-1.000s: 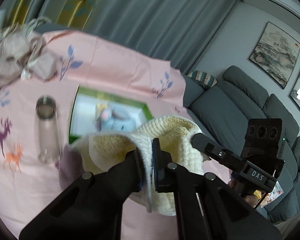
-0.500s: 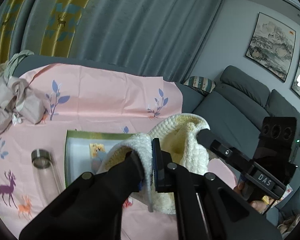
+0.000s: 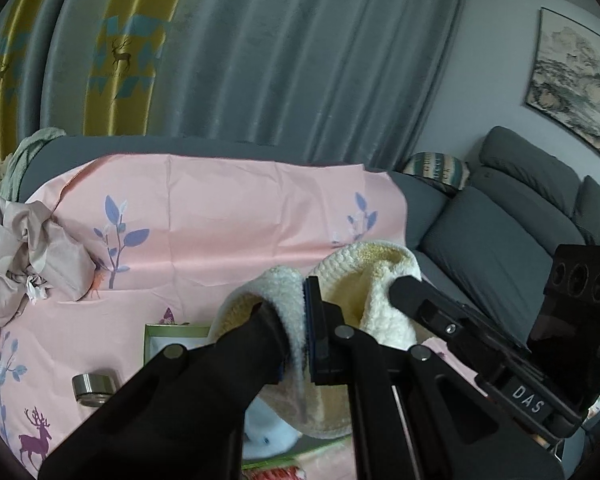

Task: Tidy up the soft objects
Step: 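Lift the yellow towel with the right gripper over the green box, then lower the yellow towel into the green box and open the right gripper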

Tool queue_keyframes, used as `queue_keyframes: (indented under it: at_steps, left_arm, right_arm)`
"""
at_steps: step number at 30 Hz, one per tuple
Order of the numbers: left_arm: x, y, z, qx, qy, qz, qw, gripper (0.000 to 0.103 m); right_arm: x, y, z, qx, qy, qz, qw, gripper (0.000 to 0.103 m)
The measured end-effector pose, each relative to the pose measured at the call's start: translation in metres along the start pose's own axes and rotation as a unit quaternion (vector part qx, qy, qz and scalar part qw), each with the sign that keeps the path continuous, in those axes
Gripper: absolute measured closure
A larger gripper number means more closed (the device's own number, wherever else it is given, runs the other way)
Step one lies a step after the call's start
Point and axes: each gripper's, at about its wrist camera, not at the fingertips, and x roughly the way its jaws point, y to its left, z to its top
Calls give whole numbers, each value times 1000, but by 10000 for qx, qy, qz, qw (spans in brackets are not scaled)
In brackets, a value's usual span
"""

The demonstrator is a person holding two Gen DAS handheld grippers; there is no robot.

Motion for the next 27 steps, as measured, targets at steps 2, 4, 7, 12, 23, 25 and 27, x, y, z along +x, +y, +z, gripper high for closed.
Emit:
queue_keyframes:
  at_steps: [2, 4, 7, 12, 23, 25, 27]
  left_arm:
    - [13, 6, -3, -78, 121, 35, 9999, 99]
    - [30, 15, -14, -136, 316, 121, 9993, 99]
    - [55, 27, -33, -206, 688, 295, 9970, 99]
    - [79, 47, -66, -397, 1261, 543, 9897, 99]
    - [88, 60, -97, -475, 1738, 939, 9791, 48]
    - [83, 62, -100, -503, 1665, 1039, 9793, 34]
    - [80, 64, -102, -528, 1660, 1052, 9791, 34]
  right_arm:
    - [14, -11, -5, 90, 153, -113, 9998, 95]
    - [29, -23, -19, 194, 409, -189, 9988, 95]
    - [46, -38, -44, 276, 808, -380, 9956, 95]
    - [64, -60, -87, 519, 1463, -620, 9859, 95]
    - [73, -78, -124, 790, 2187, -958, 9679, 89]
    - [70, -80, -124, 853, 2200, -1086, 9657, 72]
    - [62, -84, -124, 974, 2143, -1247, 9639, 47]
